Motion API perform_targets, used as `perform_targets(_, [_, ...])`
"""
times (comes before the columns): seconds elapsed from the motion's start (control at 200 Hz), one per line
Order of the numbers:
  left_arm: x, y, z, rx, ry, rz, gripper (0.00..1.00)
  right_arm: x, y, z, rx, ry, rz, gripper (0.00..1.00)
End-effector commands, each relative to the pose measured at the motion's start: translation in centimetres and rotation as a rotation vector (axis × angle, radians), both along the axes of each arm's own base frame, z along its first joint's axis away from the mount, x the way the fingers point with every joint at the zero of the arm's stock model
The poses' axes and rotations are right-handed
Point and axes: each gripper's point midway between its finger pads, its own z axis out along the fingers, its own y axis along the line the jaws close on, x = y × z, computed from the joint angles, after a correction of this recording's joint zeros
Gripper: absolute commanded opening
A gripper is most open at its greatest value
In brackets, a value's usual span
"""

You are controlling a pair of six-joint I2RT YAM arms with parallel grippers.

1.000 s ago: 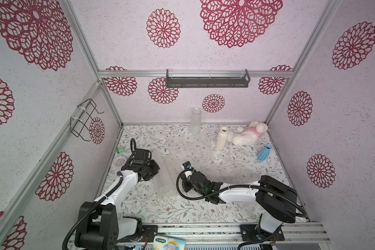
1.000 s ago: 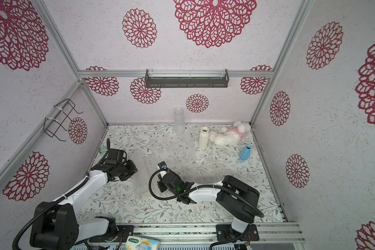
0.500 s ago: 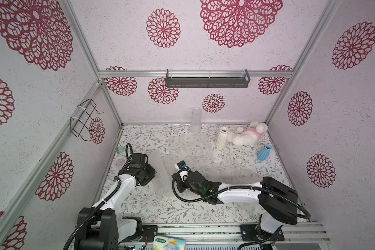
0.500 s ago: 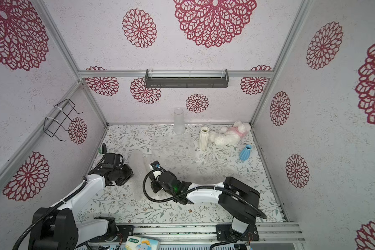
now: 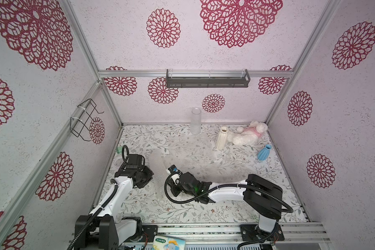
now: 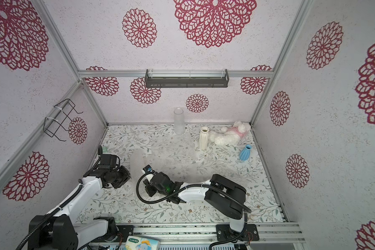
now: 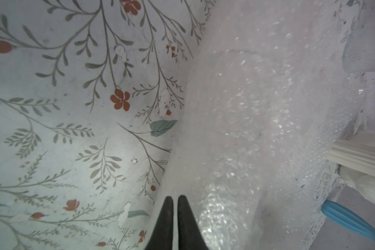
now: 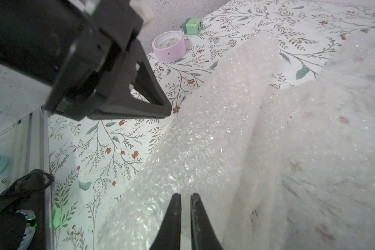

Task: Unwrap the vase from the bubble wrap
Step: Unwrap the bubble wrap at the center of the board.

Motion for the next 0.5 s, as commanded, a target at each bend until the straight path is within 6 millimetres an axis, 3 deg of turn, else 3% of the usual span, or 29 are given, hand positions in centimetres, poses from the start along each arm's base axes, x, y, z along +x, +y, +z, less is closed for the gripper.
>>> perform_targets(0.0, [1.4,0.2,2.8,0.014,-0.072,-0.019,0.15,-1.4,1.6,1.2,0.021,-0.022,0.066,0.13])
perform_targets(0.215, [3.5,-0.6,4.9,0.0,-0.099,-0.078,0.3,-3.1,3.3,0.6,0.005,-0.022,0.131,0.14])
perform_targets(0.495, [5.3,-2.6,3.3,-0.013,-0.063,-0.151,0.38,-4.6,5.2,-0.7,-0.035,-0.02,0.197,0.14])
